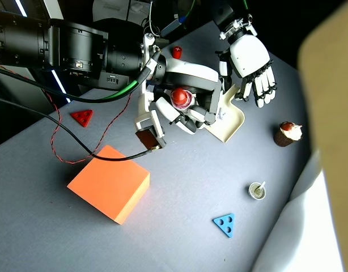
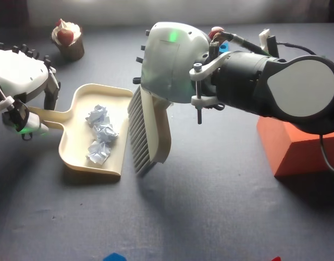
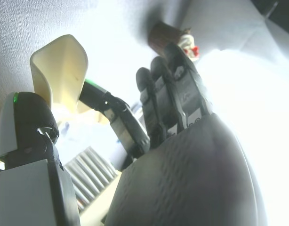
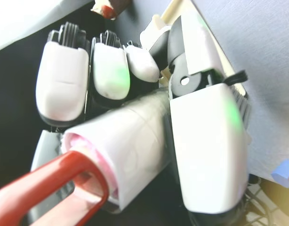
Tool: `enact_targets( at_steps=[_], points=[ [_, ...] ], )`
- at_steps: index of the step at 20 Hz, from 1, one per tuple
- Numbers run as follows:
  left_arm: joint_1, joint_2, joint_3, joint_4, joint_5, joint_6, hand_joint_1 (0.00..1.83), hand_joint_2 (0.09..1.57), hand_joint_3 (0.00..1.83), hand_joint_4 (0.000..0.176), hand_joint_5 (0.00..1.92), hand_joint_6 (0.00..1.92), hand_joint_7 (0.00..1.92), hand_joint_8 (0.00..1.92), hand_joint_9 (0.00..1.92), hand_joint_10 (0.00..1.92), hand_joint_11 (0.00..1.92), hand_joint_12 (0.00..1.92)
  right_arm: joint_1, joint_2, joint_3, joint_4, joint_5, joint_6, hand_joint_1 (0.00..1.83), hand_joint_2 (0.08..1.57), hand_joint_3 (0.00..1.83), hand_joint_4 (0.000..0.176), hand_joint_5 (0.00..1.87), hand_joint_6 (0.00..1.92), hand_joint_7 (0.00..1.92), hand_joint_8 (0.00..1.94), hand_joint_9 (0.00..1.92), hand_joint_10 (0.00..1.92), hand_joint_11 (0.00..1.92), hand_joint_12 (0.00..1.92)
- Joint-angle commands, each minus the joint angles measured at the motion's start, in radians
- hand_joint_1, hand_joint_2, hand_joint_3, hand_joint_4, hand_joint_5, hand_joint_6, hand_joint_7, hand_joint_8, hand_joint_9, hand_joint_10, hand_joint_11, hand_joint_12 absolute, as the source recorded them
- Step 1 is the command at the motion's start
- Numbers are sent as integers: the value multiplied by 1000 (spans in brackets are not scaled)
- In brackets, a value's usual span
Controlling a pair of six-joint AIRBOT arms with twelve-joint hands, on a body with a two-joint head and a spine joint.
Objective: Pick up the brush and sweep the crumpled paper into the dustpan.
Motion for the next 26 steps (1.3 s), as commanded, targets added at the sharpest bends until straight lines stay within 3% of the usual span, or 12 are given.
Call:
enact_targets(
  at_steps=[1, 3, 5, 7, 8, 10, 11, 12, 17, 18, 24, 26],
  points=[
    [-12, 2, 4, 29, -95, 2, 1049, 1103, 3, 105, 1003, 941, 402, 2, 308, 4, 209, 234, 11, 1, 2, -34, -68, -19, 1332, 1178, 3, 0, 865, 1477, 1190, 1941, 1433, 1921, 1573, 1921],
    [-12, 1, 4, 29, -95, 2, 1054, 1099, 0, 104, 1016, 922, 414, 4, 324, 7, 213, 236, 6, -14, 9, -32, -75, -12, 1331, 1198, 3, 0, 890, 1391, 1197, 1941, 1430, 1921, 1575, 1921],
    [-12, 1, 4, 29, -92, 3, 1057, 1087, 0, 118, 1040, 882, 425, 1, 324, 0, 214, 224, 3, -34, 21, -32, -83, 6, 1342, 1215, 0, 0, 850, 1889, 1200, 1941, 1423, 1921, 1575, 1921],
    [-12, 1, 4, 29, -92, 3, 1063, 1088, 1, 99, 1036, 889, 401, 0, 307, 2, 223, 220, -2, -54, 33, -31, -100, 12, 1161, 1223, 0, 0, 798, 1416, 1220, 1941, 1449, 1921, 1588, 1921],
    [-12, 1, 3, 29, -92, 3, 1049, 1093, 1, 124, 1023, 909, 407, 2, 312, 3, 212, 211, -3, -62, 37, -31, -109, 17, 1296, 1223, 0, 0, 869, 1337, 1227, 1941, 1459, 1921, 1594, 1921],
    [-12, 0, 3, 29, -92, 3, 1062, 1088, 0, 104, 1039, 885, 420, 3, 321, 1, 220, 208, -11, -78, 48, -144, -145, 145, 1300, 1216, 1, 0, 867, 1319, 1210, 1941, 1444, 1921, 1587, 1921],
    [-12, 0, 3, 29, -93, 3, 1071, 1093, 1, 66, 1028, 903, 382, 0, 290, 1, 215, 206, -14, -83, 48, -180, -158, 168, 1356, 1195, 0, 0, 877, 1856, 1187, 1941, 1423, 1921, 1578, 1921],
    [-12, 0, 3, 29, -93, 3, 1065, 1095, 1, 78, 1023, 911, 386, 1, 299, 3, 215, 205, -15, -88, 47, -183, -169, 168, 1345, 1202, 0, 0, 900, 1567, 1182, 1941, 1421, 1921, 1585, 1921],
    [-12, 0, 7, 28, -95, 3, 1034, 1103, 1, 140, 1001, 946, 415, 3, 325, 4, 220, 199, -32, -99, 35, -190, -263, 199, 1364, 1184, 0, 0, 919, 1656, 1191, 1941, 1420, 1921, 1586, 1921],
    [-12, 1, 7, 28, -95, 3, 1050, 1103, 0, 104, 1006, 939, 412, 1, 328, 3, 224, 198, -36, -88, 23, -191, -263, 199, 1361, 1182, 0, 0, 940, 1711, 1194, 1941, 1421, 1921, 1586, 1921],
    [-12, 1, 8, 29, -93, 3, 1040, 1102, 0, 131, 1007, 936, 414, 3, 312, 2, 223, 189, -52, 21, -81, -193, -264, 230, 1140, 1185, 0, 0, 858, 1203, 1225, 1941, 1442, 1921, 1588, 1921],
    [-12, 2, 8, 29, -92, 3, 1052, 1100, 0, 104, 1012, 929, 406, 1, 303, 1, 208, 180, -56, 52, -104, -204, -291, 270, 1297, 1197, 1, 0, 875, 1541, 1207, 1941, 1424, 1921, 1568, 1921]
  ],
)
